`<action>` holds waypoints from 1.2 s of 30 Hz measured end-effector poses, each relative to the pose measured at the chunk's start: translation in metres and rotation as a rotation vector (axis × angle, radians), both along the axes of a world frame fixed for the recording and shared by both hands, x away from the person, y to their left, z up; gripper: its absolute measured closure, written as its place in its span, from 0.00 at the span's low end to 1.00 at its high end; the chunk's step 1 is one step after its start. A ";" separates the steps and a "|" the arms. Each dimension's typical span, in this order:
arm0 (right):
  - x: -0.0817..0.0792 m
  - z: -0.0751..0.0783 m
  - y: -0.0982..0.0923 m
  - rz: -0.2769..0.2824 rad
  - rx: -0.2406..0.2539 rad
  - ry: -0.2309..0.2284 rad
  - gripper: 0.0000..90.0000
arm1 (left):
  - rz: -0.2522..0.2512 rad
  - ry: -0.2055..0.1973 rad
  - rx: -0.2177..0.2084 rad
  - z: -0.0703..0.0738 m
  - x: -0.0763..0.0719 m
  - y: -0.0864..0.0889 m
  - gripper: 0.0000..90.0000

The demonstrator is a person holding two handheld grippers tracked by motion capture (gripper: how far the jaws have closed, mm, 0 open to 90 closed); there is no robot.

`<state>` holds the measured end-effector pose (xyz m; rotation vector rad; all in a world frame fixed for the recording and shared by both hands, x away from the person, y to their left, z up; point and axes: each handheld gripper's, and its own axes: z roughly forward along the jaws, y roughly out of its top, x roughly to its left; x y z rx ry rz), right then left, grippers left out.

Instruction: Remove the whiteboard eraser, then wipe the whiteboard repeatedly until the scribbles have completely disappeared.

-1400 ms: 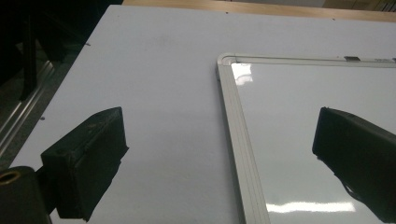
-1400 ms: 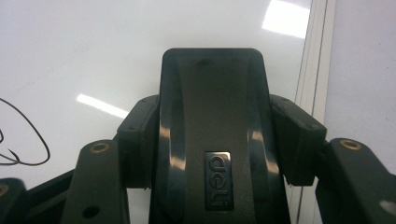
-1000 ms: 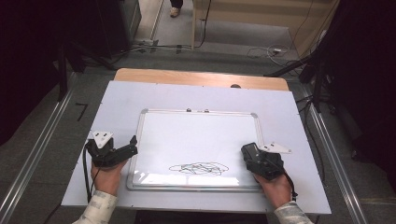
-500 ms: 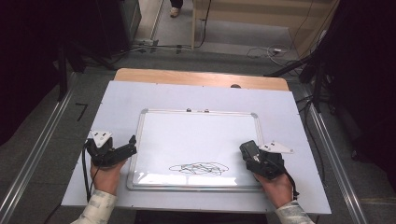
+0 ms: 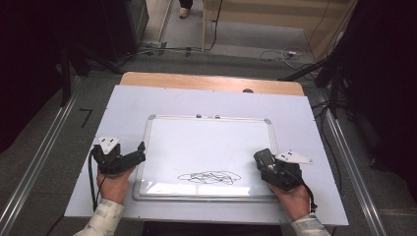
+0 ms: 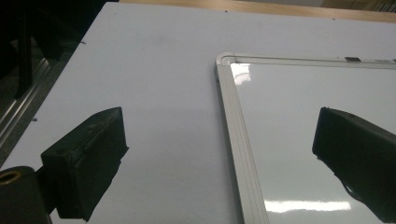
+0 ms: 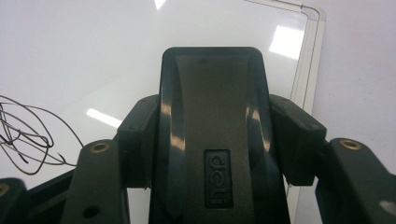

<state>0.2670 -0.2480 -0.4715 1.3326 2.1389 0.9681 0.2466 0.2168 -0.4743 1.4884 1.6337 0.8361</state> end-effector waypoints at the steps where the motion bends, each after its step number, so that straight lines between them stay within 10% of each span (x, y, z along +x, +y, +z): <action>1: 0.000 0.000 0.000 0.001 0.000 0.000 0.42 | 0.000 0.000 0.000 0.000 0.000 0.000 0.04; 36: 0.010 -0.008 0.049 0.100 -0.014 0.023 0.42 | 0.018 0.003 -0.002 0.000 -0.006 0.005 0.04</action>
